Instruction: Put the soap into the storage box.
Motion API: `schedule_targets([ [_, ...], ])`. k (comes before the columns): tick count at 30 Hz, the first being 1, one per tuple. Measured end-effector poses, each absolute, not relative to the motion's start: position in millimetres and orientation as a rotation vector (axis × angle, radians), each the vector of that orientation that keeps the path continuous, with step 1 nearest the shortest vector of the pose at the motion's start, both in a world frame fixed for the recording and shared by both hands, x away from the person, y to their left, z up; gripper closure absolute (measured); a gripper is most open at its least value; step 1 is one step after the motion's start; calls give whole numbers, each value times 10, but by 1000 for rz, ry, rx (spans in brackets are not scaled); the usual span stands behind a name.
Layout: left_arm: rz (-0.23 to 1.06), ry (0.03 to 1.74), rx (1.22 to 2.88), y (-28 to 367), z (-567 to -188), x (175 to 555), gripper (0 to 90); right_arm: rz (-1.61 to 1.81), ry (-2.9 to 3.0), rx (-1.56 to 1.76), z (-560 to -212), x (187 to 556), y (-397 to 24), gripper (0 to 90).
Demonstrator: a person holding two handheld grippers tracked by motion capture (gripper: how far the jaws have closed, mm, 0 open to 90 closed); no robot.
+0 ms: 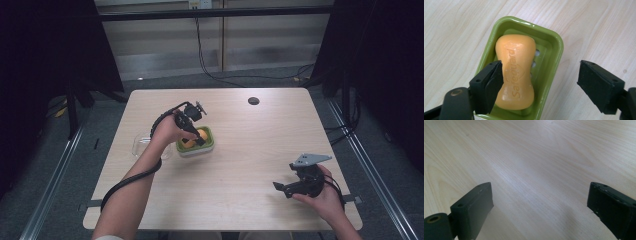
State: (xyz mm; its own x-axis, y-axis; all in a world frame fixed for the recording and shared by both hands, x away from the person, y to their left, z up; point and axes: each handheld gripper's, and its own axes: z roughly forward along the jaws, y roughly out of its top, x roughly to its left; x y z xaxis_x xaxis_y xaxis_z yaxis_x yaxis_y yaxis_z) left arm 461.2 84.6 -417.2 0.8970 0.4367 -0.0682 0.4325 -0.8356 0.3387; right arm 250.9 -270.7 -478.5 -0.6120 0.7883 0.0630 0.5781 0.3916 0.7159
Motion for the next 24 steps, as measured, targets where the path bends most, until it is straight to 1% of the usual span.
schedule_targets([
  [1,16,661,2694,837,-4181,4585,180,1045,2367,1202,-4784,2507,-2706,60],
  [3,9,619,2721,838,-4173,4582,164,1042,2366,1200,-4786,2510,-2706,60],
  [4,2,645,2702,831,-4182,4557,159,1042,2366,1202,-4787,2510,-2705,60],
  [9,-23,615,2714,830,-4196,4528,141,1044,2371,1199,-4787,2509,-2697,60],
  [13,-17,636,2688,826,-4224,4470,137,1045,2371,1198,-4786,2508,-2697,60],
  [15,-17,608,2706,833,-4215,4471,133,1043,2371,1206,-4787,2505,-2694,60],
  [24,-34,599,2681,820,-4243,4371,130,1039,2376,1196,-4786,2506,-2684,60],
])
